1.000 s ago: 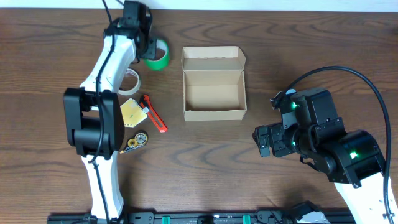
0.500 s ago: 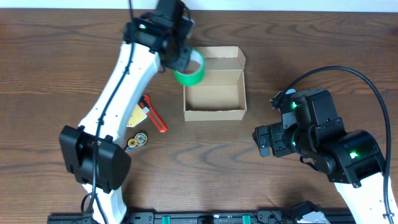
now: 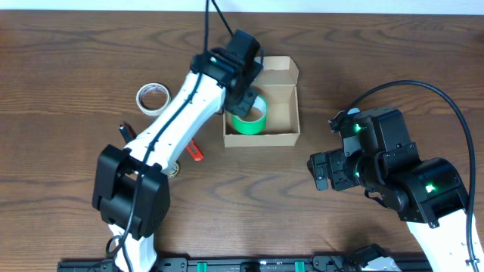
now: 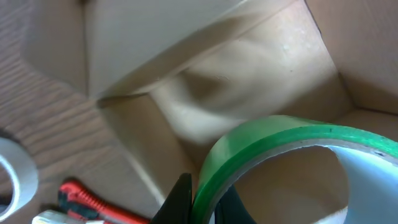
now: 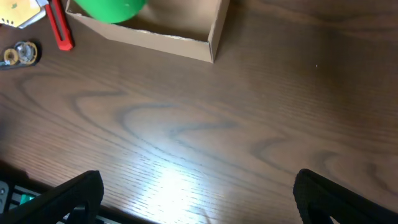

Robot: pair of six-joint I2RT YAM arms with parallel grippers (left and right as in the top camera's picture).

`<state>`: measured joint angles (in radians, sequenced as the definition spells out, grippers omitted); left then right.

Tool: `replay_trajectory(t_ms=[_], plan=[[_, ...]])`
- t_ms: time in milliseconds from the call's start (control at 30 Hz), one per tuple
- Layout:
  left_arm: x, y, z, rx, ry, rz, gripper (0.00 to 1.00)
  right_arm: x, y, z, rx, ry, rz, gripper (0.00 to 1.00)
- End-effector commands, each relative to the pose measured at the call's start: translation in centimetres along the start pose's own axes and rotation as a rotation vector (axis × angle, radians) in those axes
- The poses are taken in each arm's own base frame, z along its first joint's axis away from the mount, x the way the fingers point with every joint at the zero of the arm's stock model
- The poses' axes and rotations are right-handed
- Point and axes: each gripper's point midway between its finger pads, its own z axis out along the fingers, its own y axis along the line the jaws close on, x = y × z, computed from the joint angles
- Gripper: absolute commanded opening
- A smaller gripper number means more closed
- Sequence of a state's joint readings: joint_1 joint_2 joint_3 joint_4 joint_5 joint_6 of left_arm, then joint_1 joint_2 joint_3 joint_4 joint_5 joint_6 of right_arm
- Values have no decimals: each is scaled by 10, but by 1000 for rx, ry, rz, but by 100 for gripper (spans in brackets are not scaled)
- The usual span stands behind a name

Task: Pack container
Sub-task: 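Carry the green tape into the box and release it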

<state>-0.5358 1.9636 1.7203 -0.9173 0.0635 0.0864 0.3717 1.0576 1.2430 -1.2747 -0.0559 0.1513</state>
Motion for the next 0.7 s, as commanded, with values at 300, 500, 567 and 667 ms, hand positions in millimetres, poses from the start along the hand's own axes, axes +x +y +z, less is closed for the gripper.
replay_trajectory(t_ms=[300, 500, 567, 667], plan=[[-14, 20, 17, -107, -86, -20, 6, 0, 2, 0, -7, 1, -16, 99], [-6, 23, 29, -124, -78, -19, 6, 0, 2, 0, -7, 1, -16, 99], [-2, 27, 32, -151, -68, -20, 6, 0, 2, 0, -7, 1, -16, 99], [-2, 28, 33, -155, -72, -20, 5, 0, 2, 0, -7, 1, -16, 99]])
